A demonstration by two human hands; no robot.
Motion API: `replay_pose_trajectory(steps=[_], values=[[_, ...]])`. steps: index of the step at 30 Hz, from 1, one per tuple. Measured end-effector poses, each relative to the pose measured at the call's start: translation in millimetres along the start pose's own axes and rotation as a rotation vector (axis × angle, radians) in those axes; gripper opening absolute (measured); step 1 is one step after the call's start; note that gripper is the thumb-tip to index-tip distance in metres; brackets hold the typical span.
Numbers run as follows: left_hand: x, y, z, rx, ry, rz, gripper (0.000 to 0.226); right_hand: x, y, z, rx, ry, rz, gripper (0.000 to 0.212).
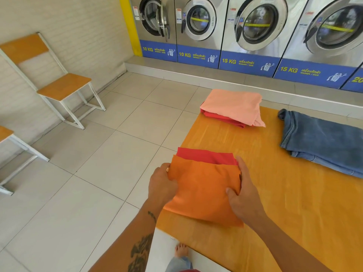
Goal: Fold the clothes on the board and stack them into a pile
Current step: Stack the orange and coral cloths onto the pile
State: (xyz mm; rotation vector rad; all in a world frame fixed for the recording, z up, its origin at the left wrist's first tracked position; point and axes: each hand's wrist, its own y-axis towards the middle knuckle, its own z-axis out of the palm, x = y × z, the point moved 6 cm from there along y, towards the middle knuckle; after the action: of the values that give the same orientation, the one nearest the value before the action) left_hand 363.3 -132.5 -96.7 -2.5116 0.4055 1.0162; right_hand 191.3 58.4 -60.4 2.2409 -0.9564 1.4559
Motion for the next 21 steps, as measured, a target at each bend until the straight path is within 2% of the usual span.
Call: replay_pose_trajectory(steps=[5,8,10,13,17,21], values=[[-9.2,-10.8,-1.0,-0.009,-0.142,0.07,0.055,-4.2,-4.8,-1.2,-0.006,-0.005,-0.026,0.102],[-13.4,-16.6,0.8,0.042,-0.216,0.062,0.061,-15.7,-4.2,1.8,0.071,-0.011,0.042,0.102],[-14.6,-16.8,6.4,0.144,-0.212,0.036,0.072,-19.4,-1.7,2.2,0.1,0.0,0.073,0.089],[-23.3,-15.7,9.3,0.244,-0.183,0.031,0.08,-13.7,5.5,-0.9,0.062,-0.019,0.013,0.065],[-48.2,-12.1,-6.4,0.157,-0.241,0.114,0.077,-3.0,14.8,-15.3,0.018,0.017,0.008,0.047],[-76.9,-7.9,-16.4,0.12,-0.337,0.212,0.078,0.1,31.1,-49.6,-0.038,0.08,0.031,0.042]])
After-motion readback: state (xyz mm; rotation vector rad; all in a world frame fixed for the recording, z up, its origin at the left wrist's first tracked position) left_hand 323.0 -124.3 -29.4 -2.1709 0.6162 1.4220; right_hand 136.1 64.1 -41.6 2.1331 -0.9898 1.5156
